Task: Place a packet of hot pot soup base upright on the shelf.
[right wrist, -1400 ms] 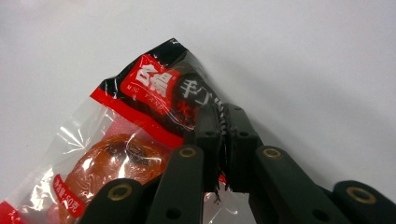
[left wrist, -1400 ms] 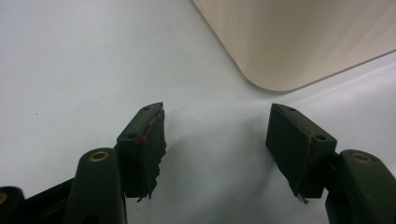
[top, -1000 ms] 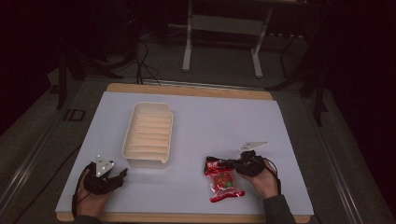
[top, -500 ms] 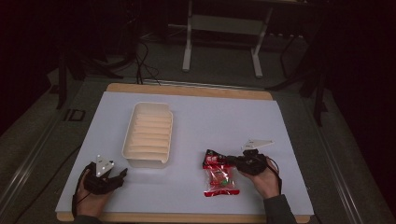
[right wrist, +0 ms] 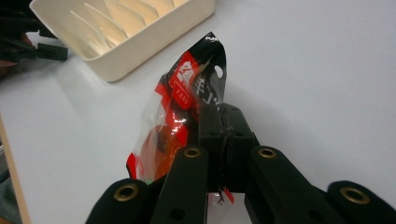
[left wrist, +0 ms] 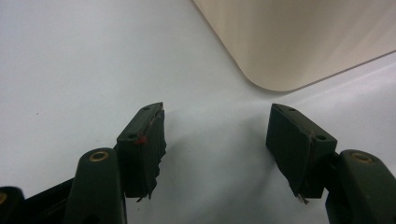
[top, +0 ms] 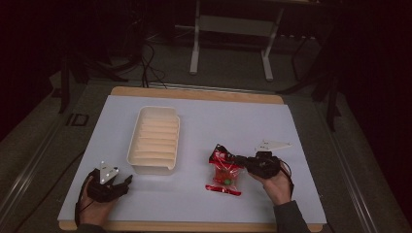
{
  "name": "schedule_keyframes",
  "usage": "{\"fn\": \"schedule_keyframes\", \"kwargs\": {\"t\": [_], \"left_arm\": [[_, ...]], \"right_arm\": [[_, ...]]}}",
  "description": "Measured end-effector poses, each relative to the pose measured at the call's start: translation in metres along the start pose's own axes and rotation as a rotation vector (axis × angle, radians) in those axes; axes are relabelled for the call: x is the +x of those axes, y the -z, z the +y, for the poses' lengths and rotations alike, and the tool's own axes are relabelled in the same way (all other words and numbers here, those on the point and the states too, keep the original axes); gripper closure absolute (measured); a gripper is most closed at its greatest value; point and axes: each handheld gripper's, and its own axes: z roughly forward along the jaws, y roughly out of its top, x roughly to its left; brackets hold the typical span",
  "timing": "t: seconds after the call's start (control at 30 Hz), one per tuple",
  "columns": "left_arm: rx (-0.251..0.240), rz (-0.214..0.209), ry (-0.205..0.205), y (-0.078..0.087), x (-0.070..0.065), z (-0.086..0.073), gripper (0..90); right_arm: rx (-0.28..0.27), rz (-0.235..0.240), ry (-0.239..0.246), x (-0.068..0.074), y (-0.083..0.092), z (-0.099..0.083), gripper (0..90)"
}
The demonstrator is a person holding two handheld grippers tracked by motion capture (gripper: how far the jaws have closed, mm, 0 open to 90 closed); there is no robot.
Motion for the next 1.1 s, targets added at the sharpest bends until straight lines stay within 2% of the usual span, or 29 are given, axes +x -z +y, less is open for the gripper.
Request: {"fn": "schedule_keyframes", "kwargs": {"t": [0.57,1.1], "left_arm": [[-0.005,0.001,0.002,0.000,0.000,0.000,37.4],[-0.006,0.001,0.002,0.000,0.000,0.000,37.4]], "right_arm": [[-0.067,0.004,0.028,0.009,-0.005,0.026,89.1],[-0.102,0.040,0.046,0.017,-0.015,0.048,89.1]]}}
